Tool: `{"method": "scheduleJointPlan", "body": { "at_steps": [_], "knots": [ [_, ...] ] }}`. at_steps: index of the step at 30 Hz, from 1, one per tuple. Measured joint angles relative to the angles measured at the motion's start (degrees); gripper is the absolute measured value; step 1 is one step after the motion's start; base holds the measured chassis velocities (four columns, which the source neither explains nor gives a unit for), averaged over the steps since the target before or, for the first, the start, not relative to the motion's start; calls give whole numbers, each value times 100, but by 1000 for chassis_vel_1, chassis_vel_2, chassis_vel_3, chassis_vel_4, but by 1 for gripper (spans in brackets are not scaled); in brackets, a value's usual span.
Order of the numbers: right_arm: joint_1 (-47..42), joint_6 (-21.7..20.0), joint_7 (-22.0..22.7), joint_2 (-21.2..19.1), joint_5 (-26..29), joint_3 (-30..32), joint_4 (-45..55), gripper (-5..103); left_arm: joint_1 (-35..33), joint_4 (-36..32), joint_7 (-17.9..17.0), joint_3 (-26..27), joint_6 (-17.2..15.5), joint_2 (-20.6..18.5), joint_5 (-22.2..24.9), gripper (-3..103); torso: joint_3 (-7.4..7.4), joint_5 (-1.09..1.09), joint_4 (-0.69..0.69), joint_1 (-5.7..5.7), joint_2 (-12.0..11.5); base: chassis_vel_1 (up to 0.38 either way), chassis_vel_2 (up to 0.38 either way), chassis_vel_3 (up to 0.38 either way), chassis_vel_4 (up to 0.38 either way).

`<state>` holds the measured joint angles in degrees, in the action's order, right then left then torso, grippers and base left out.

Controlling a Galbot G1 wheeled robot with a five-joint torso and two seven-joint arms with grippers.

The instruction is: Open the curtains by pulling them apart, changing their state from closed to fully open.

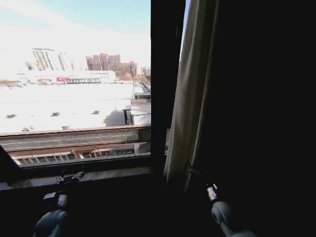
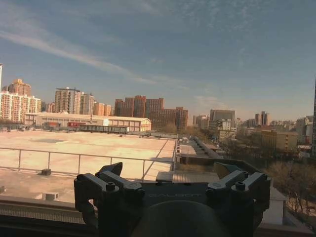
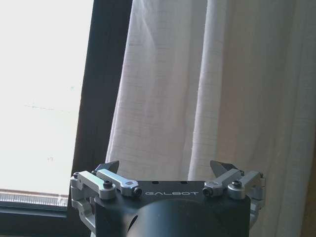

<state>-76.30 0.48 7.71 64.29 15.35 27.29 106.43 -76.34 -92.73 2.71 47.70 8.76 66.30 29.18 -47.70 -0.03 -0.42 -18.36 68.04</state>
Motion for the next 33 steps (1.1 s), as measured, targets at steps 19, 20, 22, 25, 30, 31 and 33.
{"method": "scheduleJointPlan", "body": {
  "at_steps": [19, 20, 22, 25, 30, 31, 33],
  "knots": [
    [0, 1, -1, 0, 0, -1, 0, 100, 0, 0, 0, 0, 0, 0, 0, 100, 0, 2, 0, 0, 0, 328, 335, -340, -331],
    [0, 1, -1, 0, 0, -1, 0, 100, 0, 0, 0, 0, 0, -1, 0, 100, 0, 4, 0, 0, 0, 384, 376, -370, -355],
    [0, 1, -1, 0, 0, -1, 0, 100, 0, 0, 0, 0, 0, 0, 0, 100, 0, 3, 1, 0, 0, 381, 354, -395, -348],
    [0, 1, -1, 0, 0, -1, 0, 100, 0, 0, 0, 0, 0, 0, 0, 100, 0, 4, -1, 0, 0, 373, 331, -372, -344],
    [0, 1, -1, 0, 0, 0, 0, 100, 0, 0, 0, 0, 0, 0, 0, 100, 1, 2, -1, 0, 1, 340, 346, -342, -338],
    [0, 1, -1, 0, 0, 0, 0, 100, 0, 0, 0, 0, 0, 0, 0, 100, 0, 4, 0, 0, 0, 348, 367, -368, -347],
    [0, 1, -1, 0, 0, 0, 0, 100, 0, 0, 0, 0, 0, 0, 0, 100, 0, 4, 0, -1, 0, 372, 369, -360, -352]
  ]
}}
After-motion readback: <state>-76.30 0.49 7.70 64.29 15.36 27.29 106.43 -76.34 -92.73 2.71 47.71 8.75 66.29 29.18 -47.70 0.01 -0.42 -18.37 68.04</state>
